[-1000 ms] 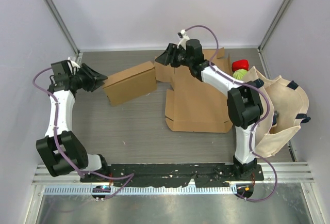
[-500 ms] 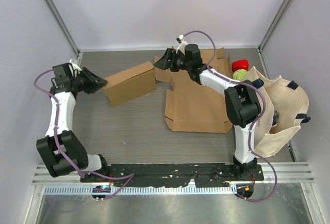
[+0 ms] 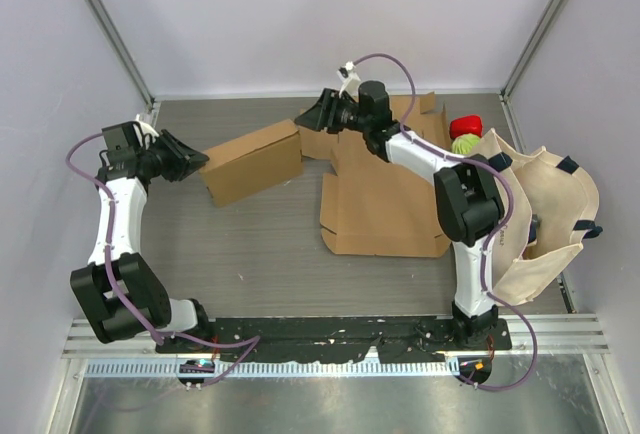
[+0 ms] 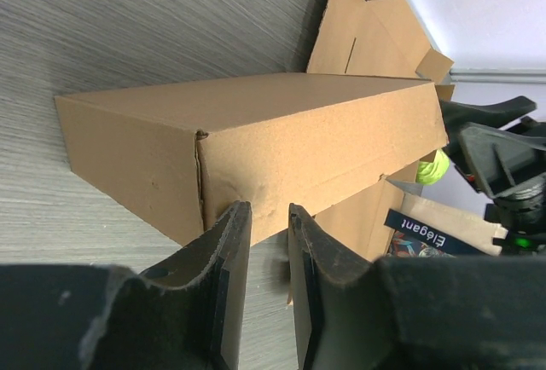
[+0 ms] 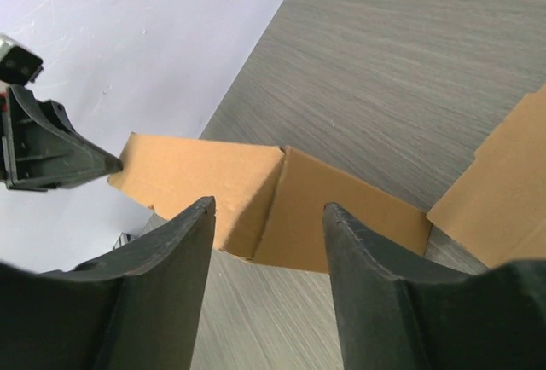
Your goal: Fold the paper box
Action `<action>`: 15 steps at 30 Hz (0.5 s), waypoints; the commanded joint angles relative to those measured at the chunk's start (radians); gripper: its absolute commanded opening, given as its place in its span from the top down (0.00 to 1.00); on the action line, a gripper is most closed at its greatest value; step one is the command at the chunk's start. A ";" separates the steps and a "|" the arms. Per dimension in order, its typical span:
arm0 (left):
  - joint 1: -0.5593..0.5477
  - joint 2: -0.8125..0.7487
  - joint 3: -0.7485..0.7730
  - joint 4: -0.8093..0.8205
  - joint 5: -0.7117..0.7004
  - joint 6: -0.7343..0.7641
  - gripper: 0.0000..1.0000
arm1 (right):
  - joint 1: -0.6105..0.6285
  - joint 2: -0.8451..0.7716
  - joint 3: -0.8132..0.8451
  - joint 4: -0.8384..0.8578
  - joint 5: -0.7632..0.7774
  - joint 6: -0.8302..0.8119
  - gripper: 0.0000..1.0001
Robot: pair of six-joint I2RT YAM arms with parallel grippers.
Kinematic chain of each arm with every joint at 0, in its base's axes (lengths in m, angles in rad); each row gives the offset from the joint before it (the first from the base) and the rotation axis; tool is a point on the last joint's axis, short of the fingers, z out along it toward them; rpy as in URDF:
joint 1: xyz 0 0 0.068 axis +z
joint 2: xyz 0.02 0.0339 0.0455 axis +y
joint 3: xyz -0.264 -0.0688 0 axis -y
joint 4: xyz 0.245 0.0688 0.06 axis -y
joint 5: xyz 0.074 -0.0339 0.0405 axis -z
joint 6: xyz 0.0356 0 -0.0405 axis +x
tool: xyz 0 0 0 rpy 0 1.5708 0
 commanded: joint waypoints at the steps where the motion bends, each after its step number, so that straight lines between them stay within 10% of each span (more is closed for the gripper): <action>1: 0.006 0.025 -0.044 -0.107 -0.086 0.047 0.69 | 0.011 0.071 -0.077 0.155 -0.078 0.034 0.45; 15: 0.006 -0.006 0.014 -0.152 -0.098 0.070 0.58 | 0.012 -0.003 0.025 0.037 -0.039 -0.028 0.31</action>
